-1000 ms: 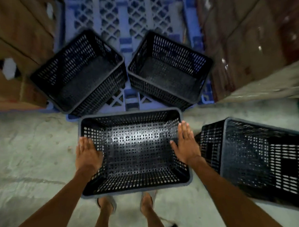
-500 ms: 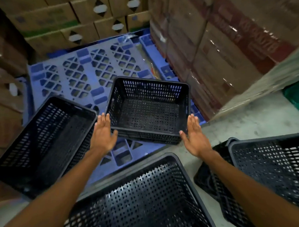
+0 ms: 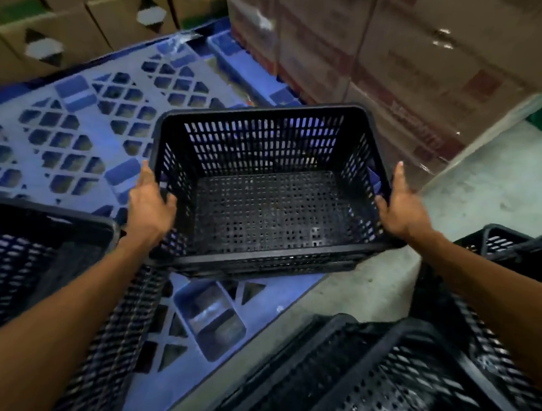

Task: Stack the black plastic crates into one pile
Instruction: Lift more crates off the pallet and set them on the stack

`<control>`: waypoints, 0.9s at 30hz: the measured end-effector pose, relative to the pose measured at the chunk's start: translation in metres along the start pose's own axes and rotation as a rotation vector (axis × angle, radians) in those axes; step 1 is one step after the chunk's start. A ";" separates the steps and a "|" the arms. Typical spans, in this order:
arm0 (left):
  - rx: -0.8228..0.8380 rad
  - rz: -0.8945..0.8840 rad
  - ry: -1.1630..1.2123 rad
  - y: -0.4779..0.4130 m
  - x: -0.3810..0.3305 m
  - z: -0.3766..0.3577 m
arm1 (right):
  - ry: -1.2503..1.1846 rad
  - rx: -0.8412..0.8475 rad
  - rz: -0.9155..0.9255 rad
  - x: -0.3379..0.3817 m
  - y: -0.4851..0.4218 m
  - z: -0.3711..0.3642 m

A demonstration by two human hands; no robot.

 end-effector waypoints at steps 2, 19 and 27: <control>-0.030 0.087 -0.070 -0.004 0.013 -0.002 | -0.034 -0.047 -0.013 -0.003 0.002 -0.004; -0.080 0.106 0.158 0.028 -0.061 0.256 | -0.268 -0.129 0.063 0.083 0.040 0.280; -0.214 0.137 0.223 0.149 -0.112 0.510 | -0.384 -0.188 0.201 0.130 0.134 0.473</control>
Point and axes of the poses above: each hand's wrist, its own y-axis away from the middle knuckle, its own z-axis out of the back of the hand, x = y × z, the point moved 3 cm from there along -y, towards the middle knuckle, and after that the axes turned 5 degrees about -x, right-handed, at the moved point
